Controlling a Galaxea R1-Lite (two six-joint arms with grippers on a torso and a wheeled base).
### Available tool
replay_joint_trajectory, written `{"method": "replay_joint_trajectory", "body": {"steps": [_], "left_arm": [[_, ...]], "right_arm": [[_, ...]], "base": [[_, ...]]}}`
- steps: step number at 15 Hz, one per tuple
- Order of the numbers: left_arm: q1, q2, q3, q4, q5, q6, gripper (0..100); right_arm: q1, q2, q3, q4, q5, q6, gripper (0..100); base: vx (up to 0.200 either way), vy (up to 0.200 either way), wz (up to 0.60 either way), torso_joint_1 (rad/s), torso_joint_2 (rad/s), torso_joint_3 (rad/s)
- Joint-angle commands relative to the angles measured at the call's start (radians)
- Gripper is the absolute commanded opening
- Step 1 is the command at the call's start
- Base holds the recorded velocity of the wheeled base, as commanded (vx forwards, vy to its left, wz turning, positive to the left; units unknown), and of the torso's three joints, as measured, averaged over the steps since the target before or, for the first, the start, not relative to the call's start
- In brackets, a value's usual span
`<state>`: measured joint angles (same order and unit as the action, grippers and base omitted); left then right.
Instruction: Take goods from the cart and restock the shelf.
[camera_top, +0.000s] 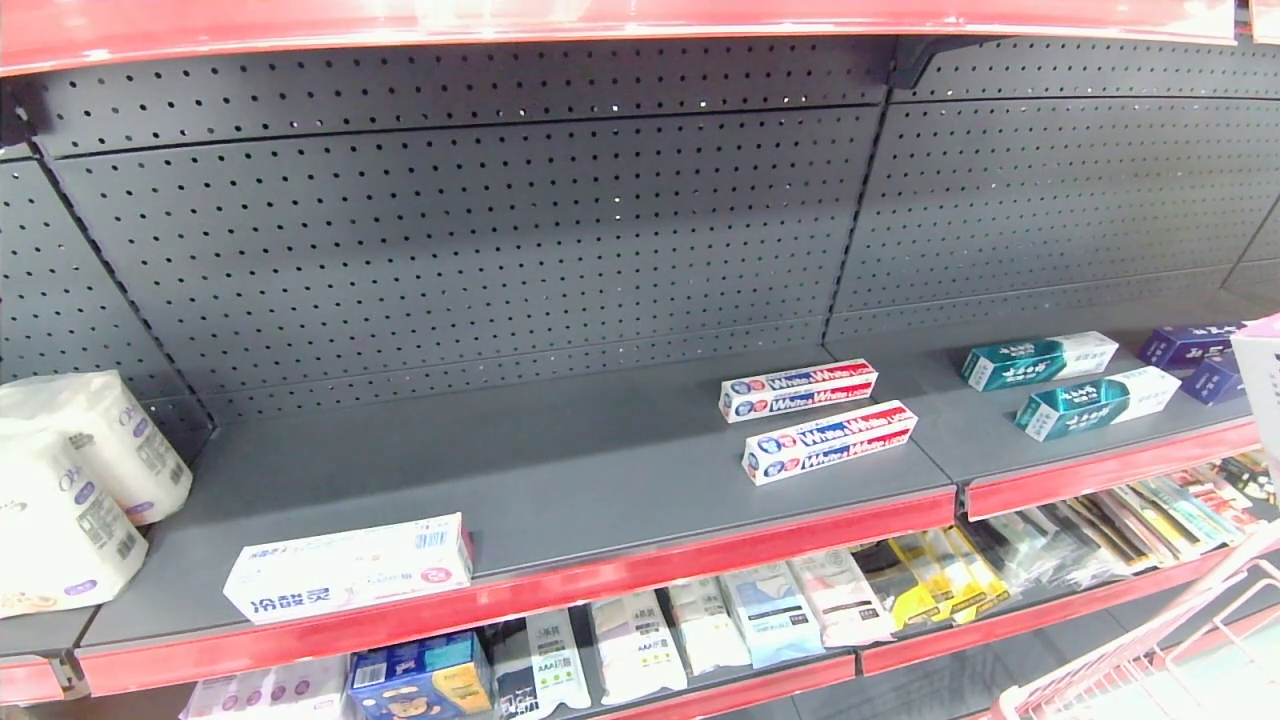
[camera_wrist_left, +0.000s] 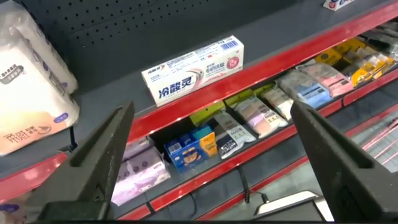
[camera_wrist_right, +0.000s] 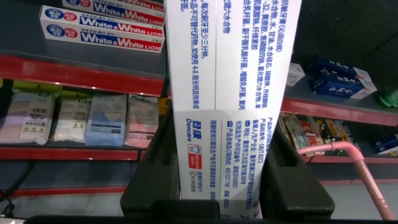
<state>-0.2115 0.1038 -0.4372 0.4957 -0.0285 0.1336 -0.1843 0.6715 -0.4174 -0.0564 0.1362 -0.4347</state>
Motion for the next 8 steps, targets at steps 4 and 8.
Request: {"method": "replay_joint_trajectory", "body": {"steps": [4, 8], "left_arm": [[0.000, -0.006, 0.000, 0.000, 0.001, 0.009, 100], [0.000, -0.006, -0.001, -0.003, 0.001, 0.012, 100]], "right_arm": [[0.000, 0.003, 0.002, 0.000, 0.000, 0.001, 0], [0.000, 0.005, 0.002, 0.000, 0.000, 0.001, 0]], "base": [[0.000, 0.000, 0.00, 0.000, 0.00, 0.000], [0.000, 0.000, 0.30, 0.001, 0.00, -0.002]]}}
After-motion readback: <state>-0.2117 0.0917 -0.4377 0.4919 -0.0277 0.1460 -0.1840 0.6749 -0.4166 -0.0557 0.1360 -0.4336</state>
